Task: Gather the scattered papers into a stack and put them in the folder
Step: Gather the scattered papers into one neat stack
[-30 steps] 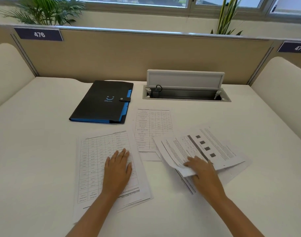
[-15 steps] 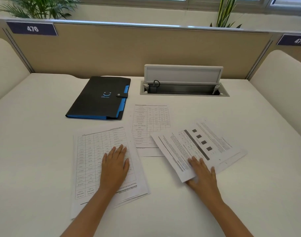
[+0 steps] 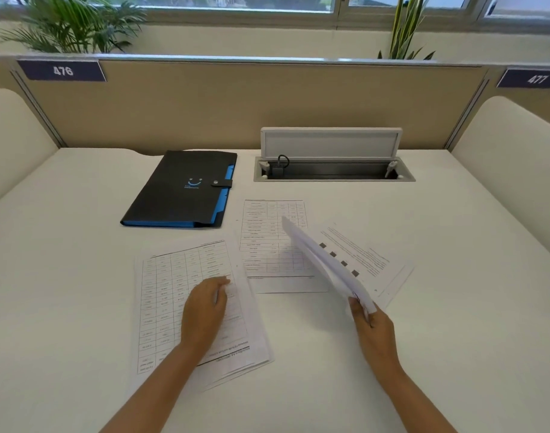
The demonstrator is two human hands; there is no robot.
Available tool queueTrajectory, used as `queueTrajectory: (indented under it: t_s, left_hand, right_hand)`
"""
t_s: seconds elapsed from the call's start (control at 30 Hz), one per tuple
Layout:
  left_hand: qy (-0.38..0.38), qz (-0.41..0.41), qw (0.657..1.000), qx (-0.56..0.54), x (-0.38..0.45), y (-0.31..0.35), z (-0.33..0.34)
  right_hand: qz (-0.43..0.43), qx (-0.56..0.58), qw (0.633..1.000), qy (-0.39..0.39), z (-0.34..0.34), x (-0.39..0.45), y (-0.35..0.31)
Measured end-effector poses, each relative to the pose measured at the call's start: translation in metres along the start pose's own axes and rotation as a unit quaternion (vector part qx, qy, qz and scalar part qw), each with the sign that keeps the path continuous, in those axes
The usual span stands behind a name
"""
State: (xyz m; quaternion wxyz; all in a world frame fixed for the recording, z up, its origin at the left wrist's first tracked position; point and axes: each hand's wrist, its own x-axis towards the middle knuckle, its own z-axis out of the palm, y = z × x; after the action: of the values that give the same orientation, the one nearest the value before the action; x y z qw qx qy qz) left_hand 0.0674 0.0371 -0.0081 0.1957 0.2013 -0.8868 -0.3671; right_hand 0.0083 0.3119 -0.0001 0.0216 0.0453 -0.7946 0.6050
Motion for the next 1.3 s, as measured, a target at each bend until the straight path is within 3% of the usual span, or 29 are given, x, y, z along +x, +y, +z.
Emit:
queueTrajectory:
  t_s: [0.1,0.2,0.27,0.5,0.67,0.8,0.87,1.03,1.17,1.3]
  left_hand:
    - [0.02,-0.021,0.99,-0.139,0.01,0.035,-0.006]
    - [-0.084,-0.184,0.935,-0.293,0.022,0.065,0.001]
    - [-0.159,-0.277,0.89,-0.325,0.021,0.074,0.009]
    - [-0.178,-0.355,0.849,-0.348,-0.003,0.066,0.033]
    - [-0.11,-0.368,0.857,-0.344,-0.004,0.063,0.04]
    - [-0.049,-0.362,0.849,-0.381,-0.004,0.061,0.038]
    - [-0.027,-0.358,0.834,-0.419,-0.004,0.061,0.034]
    - [-0.018,-0.351,0.817,-0.458,-0.006,0.06,0.03]
    - [-0.024,-0.341,0.816,-0.465,-0.011,0.059,0.034]
    - [-0.039,-0.348,0.817,-0.459,-0.019,0.057,0.04]
  right_hand:
    - [-0.027,0.005,0.999,-0.028,0.002,0.001,-0.006]
    - [-0.019,0.009,0.993,-0.116,0.005,0.0,-0.009]
    - [-0.015,0.008,0.988,-0.155,0.006,-0.003,-0.007]
    - [0.052,0.071,0.995,-0.054,0.0,-0.001,0.008]
    - [0.048,0.089,0.995,-0.022,0.003,-0.002,0.01]
    - [0.018,0.115,0.987,0.115,0.002,-0.003,0.01]
    - [0.047,0.122,0.982,0.133,0.001,0.001,0.01]
    - [0.134,0.162,0.977,0.028,0.002,0.014,0.006]
    - [0.245,0.297,0.921,-0.064,0.005,0.026,-0.003]
    - [0.274,0.283,0.918,-0.047,0.009,0.031,-0.005]
